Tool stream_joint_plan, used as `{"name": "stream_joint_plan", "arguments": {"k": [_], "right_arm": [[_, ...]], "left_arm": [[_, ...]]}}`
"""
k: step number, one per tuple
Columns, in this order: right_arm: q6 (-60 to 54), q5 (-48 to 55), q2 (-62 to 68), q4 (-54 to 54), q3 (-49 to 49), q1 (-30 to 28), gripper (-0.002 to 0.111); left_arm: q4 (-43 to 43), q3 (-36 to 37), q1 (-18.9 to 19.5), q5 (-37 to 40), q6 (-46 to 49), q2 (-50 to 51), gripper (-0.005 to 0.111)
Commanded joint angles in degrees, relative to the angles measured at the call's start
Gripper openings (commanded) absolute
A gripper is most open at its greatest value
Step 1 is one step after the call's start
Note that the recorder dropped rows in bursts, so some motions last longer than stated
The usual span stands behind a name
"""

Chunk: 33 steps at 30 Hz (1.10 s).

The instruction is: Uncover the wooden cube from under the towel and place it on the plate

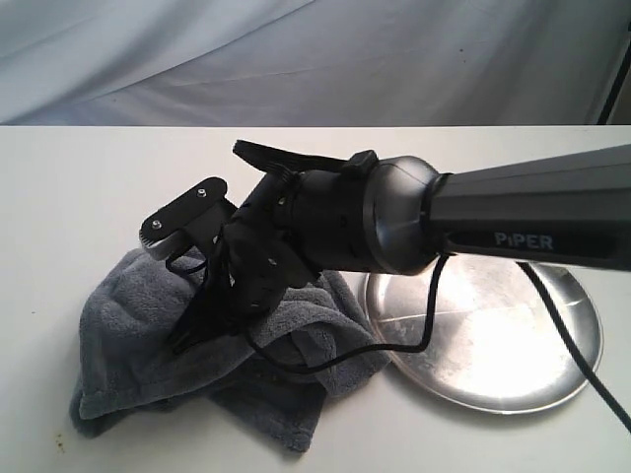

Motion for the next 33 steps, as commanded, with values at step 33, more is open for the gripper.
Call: {"name": "stream_joint_plan", "arguments": {"k": [33], "right_arm": [[-0.36, -17.51, -18.17, -12.14, 0.11, -7.42, 0.000]], "left_arm": [[0.04, 0.25, -0.05, -0.23, -0.16, -0.09, 0.001]]}}
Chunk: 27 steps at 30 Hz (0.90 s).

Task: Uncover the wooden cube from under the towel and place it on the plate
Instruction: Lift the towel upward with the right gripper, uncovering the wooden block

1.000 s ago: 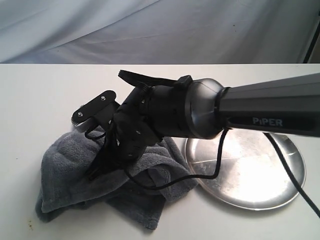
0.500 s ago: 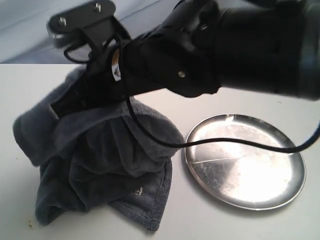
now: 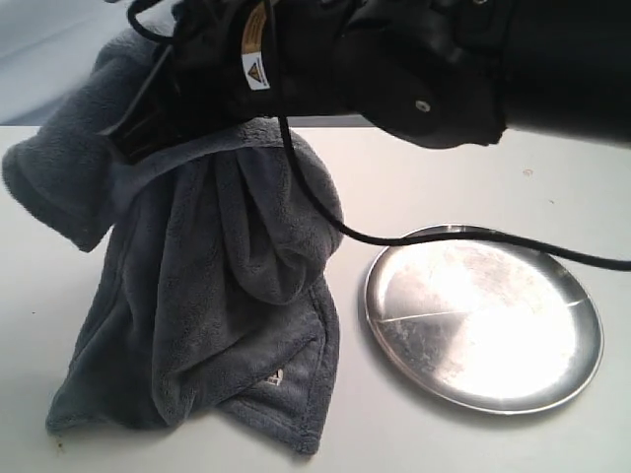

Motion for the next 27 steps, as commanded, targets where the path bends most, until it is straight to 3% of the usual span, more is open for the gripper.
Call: {"name": "stream_joint_plan", "arguments": {"k": [1, 10, 14, 18, 20, 22, 27], "right_arm": [[0.34, 0.47, 3.36, -0.08, 0.10, -5.56, 0.000], [4.84, 0.22, 11.71, 2.31, 0.10, -13.08, 0.002], [1.09, -1.39, 15.86, 6.57, 0.10, -14.36, 0.026], [-0.34, -2.67, 18.58, 8.63, 0.10, -14.36, 0.074], [-0.34, -2.71, 19.09, 9.60, 0.10, -14.36, 0.091], [-0.34, -1.96, 18.58, 9.72, 0.10, -14.22, 0.097], [-0.34, 4.41, 13.82, 10.11, 0.10, -11.52, 0.096]], "left_arm": [[0.04, 0.25, -0.05, -0.23, -0.16, -0.09, 0.001], [0.04, 0.25, -0.05, -0.23, 0.09, -0.09, 0.001], [0.04, 0.25, -0.05, -0.23, -0.14, -0.09, 0.001], [0.04, 0.25, -0.05, -0.23, -0.14, -0.09, 0.001], [0.04, 0.25, -0.05, -0.23, -0.14, -0.09, 0.001], [0.04, 0.25, -0.05, -0.23, -0.14, -0.09, 0.001], [0.04, 0.25, -0.05, -0.23, -0.02, -0.09, 0.001]]}}
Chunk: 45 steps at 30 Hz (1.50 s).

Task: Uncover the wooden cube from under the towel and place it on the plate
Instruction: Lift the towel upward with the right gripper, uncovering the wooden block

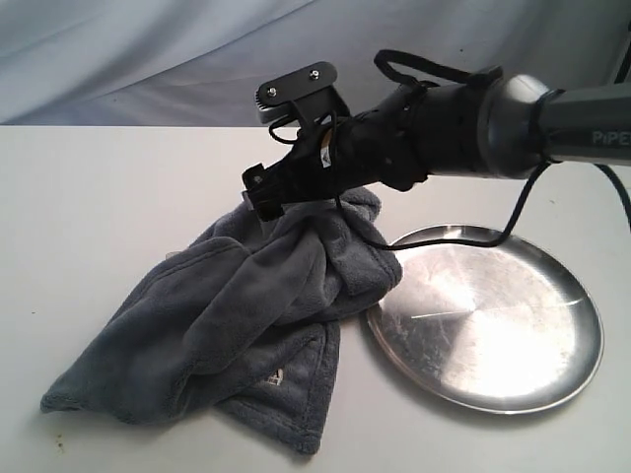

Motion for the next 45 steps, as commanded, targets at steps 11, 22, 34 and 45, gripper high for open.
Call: {"name": "stream_joint_plan", "arguments": {"k": [11, 22, 34, 45], "right_arm": [[-7.82, 24.42, -10.28, 1.01, 2.25, 16.81, 0.096], [-12.59, 18.11, -5.73, 1.07, 10.08, 18.78, 0.096], [-13.27, 8.60, -3.43, -0.16, 10.08, 18.45, 0.083], [-11.77, 8.32, -4.10, 1.11, 10.08, 17.90, 0.005]], "left_arm": [[0.04, 0.25, -0.05, -0.23, -0.13, -0.09, 0.001], [0.04, 0.25, -0.05, -0.23, -0.13, -0.09, 0.001], [0.04, 0.25, -0.05, -0.23, -0.13, -0.09, 0.001], [0.04, 0.25, -0.05, -0.23, -0.13, -0.09, 0.001]]}}
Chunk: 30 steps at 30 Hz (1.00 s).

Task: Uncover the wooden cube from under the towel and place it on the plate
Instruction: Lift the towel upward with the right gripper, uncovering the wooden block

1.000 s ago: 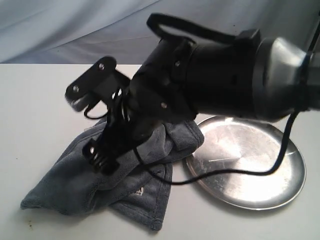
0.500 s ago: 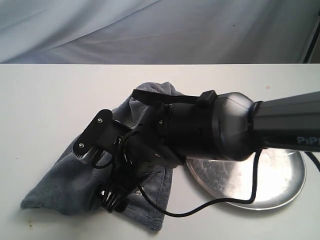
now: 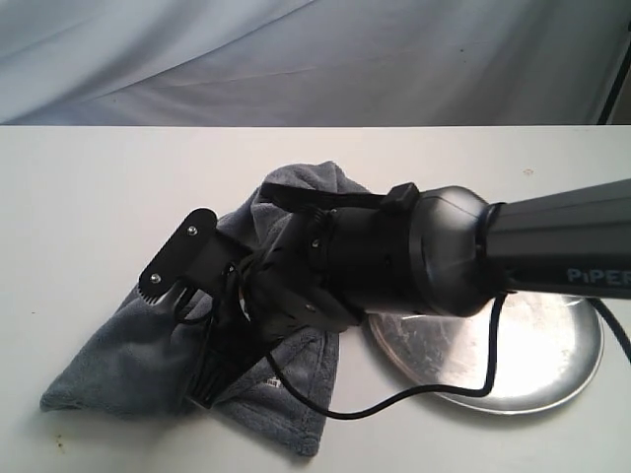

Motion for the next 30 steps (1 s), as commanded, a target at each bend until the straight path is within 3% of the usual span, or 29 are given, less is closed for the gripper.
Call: {"name": "stream_joint_plan", "arguments": {"k": [1, 8, 13, 30], "right_arm": [[0.51, -0.84, -1.85, 1.30, 0.20, -0.32, 0.000], [0.51, -1.96, -10.68, 1.63, 0.20, -0.20, 0.000], [0.29, -10.97, -17.47, 0.77, 0.20, -2.15, 0.000], [-2.05, -33.15, -18.86, 2.09, 0.20, -20.54, 0.000]], "left_arm": [[0.04, 0.25, -0.05, -0.23, -0.13, -0.09, 0.001], [0.04, 0.25, -0.05, -0.23, -0.03, -0.09, 0.001], [0.04, 0.25, -0.05, -0.23, -0.03, -0.09, 0.001], [0.04, 0.25, -0.05, -0.23, -0.14, -0.09, 0.001]]}}
